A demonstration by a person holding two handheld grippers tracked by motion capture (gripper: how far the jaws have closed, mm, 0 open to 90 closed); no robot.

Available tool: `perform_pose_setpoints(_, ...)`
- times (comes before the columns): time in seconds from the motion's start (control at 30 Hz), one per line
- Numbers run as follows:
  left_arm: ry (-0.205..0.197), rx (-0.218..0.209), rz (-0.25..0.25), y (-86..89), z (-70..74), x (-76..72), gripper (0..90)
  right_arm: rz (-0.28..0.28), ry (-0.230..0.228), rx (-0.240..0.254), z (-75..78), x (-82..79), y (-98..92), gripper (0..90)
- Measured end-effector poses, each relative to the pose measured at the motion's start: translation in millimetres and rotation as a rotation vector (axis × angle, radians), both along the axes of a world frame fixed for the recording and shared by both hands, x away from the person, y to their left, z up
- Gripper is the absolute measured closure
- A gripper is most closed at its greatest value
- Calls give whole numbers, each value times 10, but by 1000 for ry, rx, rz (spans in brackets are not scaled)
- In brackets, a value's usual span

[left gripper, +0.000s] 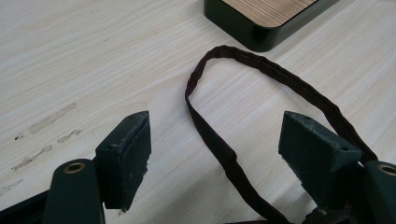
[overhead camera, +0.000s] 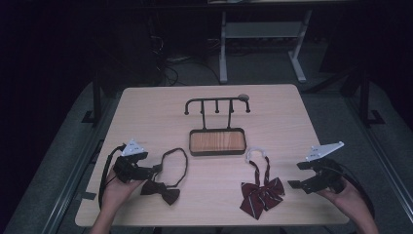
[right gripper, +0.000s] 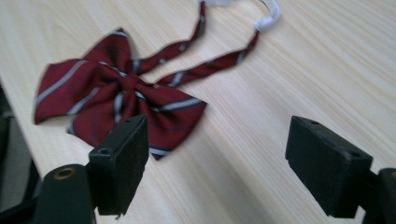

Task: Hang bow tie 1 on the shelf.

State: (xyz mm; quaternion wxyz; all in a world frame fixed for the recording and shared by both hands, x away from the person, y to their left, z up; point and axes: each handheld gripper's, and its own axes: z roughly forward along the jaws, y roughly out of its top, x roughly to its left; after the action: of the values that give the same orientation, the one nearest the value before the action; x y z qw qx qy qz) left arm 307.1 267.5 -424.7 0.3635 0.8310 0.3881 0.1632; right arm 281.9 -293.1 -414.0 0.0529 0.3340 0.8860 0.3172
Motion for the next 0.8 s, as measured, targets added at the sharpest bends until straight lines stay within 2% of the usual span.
perform_pose_setpoints(0.07,2,1,-5,-5,-1,5,258,11,-12,1,22,-2,14,212)
perform_pose_setpoints(0.3,0,5,-12,-20,4,9,258,47,-7,-13,74,9,115,225)
perform_pose_setpoints(0.53,-2,4,-12,-18,6,11,258,61,2,-45,148,129,262,262)
perform_pose_setpoints(0.73,-6,4,-16,-20,8,8,258,79,-7,-93,240,263,464,312)
perform_pose_setpoints(0.8,-6,3,-16,-20,9,7,258,83,8,-98,248,308,521,317)
